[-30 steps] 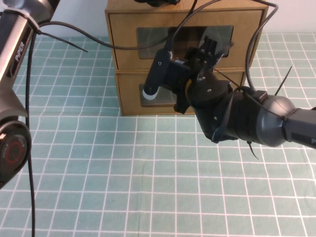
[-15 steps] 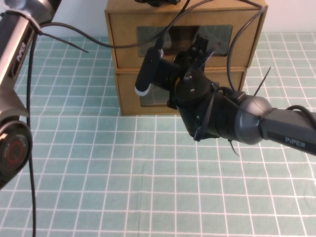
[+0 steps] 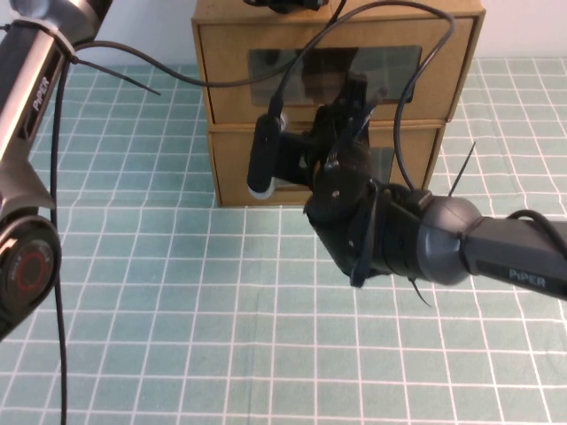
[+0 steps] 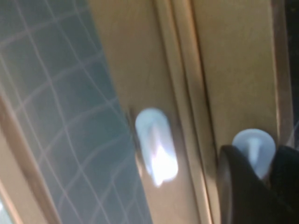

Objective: Open the shoe box
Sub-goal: 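Pull the top drawer of the cardboard box fully open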

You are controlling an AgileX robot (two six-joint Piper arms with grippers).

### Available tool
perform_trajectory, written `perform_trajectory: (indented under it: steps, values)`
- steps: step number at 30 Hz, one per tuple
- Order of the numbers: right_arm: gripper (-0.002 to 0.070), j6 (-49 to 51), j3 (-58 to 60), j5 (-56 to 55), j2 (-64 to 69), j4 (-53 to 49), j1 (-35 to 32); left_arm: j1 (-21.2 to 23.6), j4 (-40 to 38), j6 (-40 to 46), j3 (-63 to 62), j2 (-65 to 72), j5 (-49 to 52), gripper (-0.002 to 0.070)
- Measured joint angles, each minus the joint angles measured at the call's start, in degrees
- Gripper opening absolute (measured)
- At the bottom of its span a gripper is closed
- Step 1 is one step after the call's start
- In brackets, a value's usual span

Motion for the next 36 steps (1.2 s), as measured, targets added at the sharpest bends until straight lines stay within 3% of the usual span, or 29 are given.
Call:
perform_trajectory:
  steps: [13,29,36]
  values:
    - [0.0112,6.74,14.52,8.92,-6.91,-3.17,6.52,-0.19,-2.35,0.24,0.0,0.58,2.69,-0.0006]
    - [0.0109,9.56,23.84,15.15,-13.0,8.24,18.68,0.68,-4.2,0.24,0.0,0.73,3.15,-0.0006]
    - [0.0109,11.59,25.1,15.96,-13.97,9.68,20.53,1.2,-5.31,0.36,0.0,0.95,3.5,-0.0006]
